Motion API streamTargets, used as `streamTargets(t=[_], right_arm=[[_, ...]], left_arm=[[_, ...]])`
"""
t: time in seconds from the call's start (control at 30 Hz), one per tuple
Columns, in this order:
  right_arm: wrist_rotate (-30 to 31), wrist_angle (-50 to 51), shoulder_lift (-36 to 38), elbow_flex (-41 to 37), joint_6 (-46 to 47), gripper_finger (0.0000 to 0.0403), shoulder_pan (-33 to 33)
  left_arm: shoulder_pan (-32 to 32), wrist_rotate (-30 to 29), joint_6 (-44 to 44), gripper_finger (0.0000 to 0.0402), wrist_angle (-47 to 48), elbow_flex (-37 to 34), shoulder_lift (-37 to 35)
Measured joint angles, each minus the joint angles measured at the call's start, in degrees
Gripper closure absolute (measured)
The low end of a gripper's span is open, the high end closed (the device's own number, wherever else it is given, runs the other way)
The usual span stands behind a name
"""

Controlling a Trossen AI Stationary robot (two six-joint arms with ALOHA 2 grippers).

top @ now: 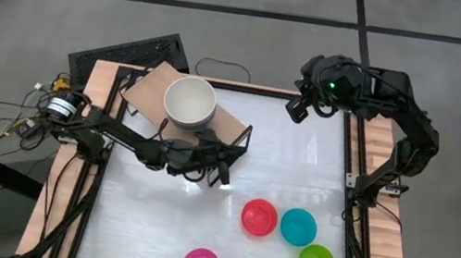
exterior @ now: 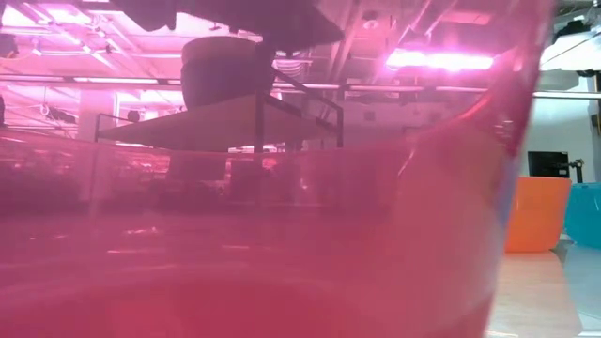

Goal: Place and stack bowls onto a shelf
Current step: Adjust the stacked bowls on the shelf

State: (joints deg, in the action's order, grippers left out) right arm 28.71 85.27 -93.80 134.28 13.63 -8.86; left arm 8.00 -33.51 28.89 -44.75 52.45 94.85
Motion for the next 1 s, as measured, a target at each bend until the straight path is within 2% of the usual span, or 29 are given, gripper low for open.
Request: streamTargets(t=[0.53,0.73,1.0], right_arm=[[-0.2,0.0,0.0,0.0,-0.2,0.0381,0.2],[-0.2,0.1,0.0,0.0,-0.2,0.0381,0.2],[-0.3,2.1,0.0,0.0,-0.2,0.0381,0.2]], left_arm=[[-5.8,-0.5,-8.2,0.0401,5.5,0.0,0.0],[-7.5,-4.8,-8.5,0.0401,7.0,0.0,0.0],[-9.0,-6.5,-9.0,0.0401,8.9,0.0,0.0]])
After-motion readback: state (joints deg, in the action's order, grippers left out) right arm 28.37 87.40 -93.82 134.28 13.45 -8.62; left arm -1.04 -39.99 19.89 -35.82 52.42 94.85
